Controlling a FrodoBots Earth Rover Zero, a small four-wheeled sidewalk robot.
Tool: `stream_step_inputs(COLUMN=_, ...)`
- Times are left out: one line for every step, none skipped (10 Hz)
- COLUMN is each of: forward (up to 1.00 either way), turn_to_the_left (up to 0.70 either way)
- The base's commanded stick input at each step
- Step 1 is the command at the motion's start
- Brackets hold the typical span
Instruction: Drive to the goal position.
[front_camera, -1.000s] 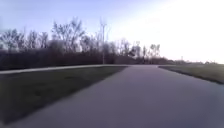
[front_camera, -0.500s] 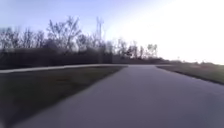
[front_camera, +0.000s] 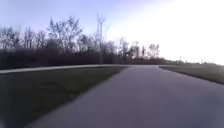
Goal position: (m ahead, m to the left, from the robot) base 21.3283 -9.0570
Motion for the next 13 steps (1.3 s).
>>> stream_step_inputs(forward=1.0, turn_to_the_left=0.01)
stream_step_inputs(forward=1.0, turn_to_the_left=-0.15)
stream_step_inputs(forward=1.0, turn_to_the_left=-0.35)
stream_step_inputs(forward=1.0, turn_to_the_left=-0.39)
stream_step_inputs(forward=1.0, turn_to_the_left=-0.39)
stream_step_inputs(forward=1.0, turn_to_the_left=-0.39)
stream_step_inputs(forward=1.0, turn_to_the_left=-0.39)
stream_step_inputs(forward=1.0, turn_to_the_left=-0.39)
stream_step_inputs(forward=1.0, turn_to_the_left=-0.39)
stream_step_inputs(forward=1.0, turn_to_the_left=-0.17)
stream_step_inputs(forward=1.0, turn_to_the_left=0.01)
stream_step_inputs(forward=1.0, turn_to_the_left=0.01)
stream_step_inputs(forward=1.0, turn_to_the_left=0.01)
